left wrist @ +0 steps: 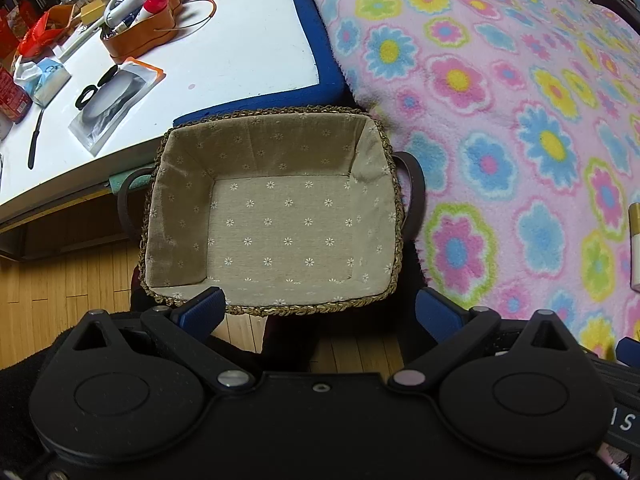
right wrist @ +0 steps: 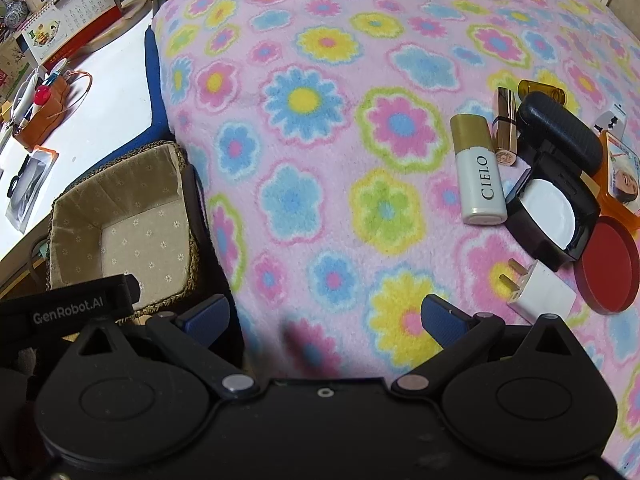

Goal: Organize rigid objects

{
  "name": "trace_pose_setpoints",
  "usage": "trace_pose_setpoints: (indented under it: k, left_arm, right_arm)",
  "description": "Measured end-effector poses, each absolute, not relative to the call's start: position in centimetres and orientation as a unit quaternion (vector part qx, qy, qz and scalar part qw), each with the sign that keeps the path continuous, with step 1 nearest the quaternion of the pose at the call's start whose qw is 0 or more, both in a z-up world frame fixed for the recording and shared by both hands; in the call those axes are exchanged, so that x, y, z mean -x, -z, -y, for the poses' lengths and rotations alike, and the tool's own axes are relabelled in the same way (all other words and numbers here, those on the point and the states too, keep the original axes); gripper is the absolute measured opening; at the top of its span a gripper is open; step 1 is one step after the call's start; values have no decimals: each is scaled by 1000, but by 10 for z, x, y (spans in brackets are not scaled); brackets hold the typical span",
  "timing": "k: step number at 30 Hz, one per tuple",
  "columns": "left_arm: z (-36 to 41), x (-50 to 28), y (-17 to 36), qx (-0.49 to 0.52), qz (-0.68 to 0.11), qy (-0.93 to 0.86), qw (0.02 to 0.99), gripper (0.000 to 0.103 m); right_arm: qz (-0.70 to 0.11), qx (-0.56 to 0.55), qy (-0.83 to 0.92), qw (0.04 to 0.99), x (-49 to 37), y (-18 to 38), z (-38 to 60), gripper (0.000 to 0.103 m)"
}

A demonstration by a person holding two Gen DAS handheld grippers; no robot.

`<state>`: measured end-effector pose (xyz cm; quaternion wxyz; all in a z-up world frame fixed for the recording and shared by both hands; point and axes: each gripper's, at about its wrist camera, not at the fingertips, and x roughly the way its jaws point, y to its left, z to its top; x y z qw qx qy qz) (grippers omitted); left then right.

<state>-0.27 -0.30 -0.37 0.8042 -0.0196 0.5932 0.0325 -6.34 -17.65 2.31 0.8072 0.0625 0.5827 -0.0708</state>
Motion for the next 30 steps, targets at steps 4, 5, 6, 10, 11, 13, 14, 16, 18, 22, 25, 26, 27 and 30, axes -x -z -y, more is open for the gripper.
trace_pose_setpoints:
  k: [4,5,6,10,11,13,14,16,18,22,25,26,27,30]
  left_arm:
    - [3,3,4,20,-593,-32,804,98]
    - [3,2,4,20,-593,-32,804,98]
    - [3,3,4,19,-593,-32,804,98]
    - [4,2,4,19,-593,-32,804,98]
    - [4,2,4,19,-593,-32,804,98]
    - [4,2,4,20,-593,-33,804,98]
    - [4,2,3,20,-593,-33,804,98]
    - [3,2,3,20,-593,-32,805,98]
    - [2,3,3,23,-591,-30,806,98]
    - [4,5,1,24,-589,-19,808,98]
    - [11,7,-3,14,-581,-4,813,98]
    - [14,9,-4,9,-579,2,815,98]
    - [18,10,-5,3,-576,10,817,98]
    - [31,15,-7,-21,-568,35,822,98]
  right_arm:
    - [-583,-63,71,807,64,-23,177,103]
    - [-583,-63,71,807,64,-23,177,103]
    - [-584,-63,71,806,63,-22,177,103]
    - [-584,-63,72,806,63,-21,177,103]
    - [-584,-64,72,806,63,-21,177,103]
    - [-584,-63,72,806,63,-21,177,103]
    - [-583,-63,73,806,63,-21,177,103]
    - [-582,-62,73,807,63,-22,177,103]
    - [-582,-60,74,808,64,-23,176,103]
    - [-571,-51,81,816,69,-32,181,103]
    - [-557,-36,90,825,74,-46,192,103]
    - [-552,-30,93,828,77,-51,198,103]
    - [-548,-27,96,830,79,-56,205,103]
    - [-544,-26,107,832,85,-68,233,102]
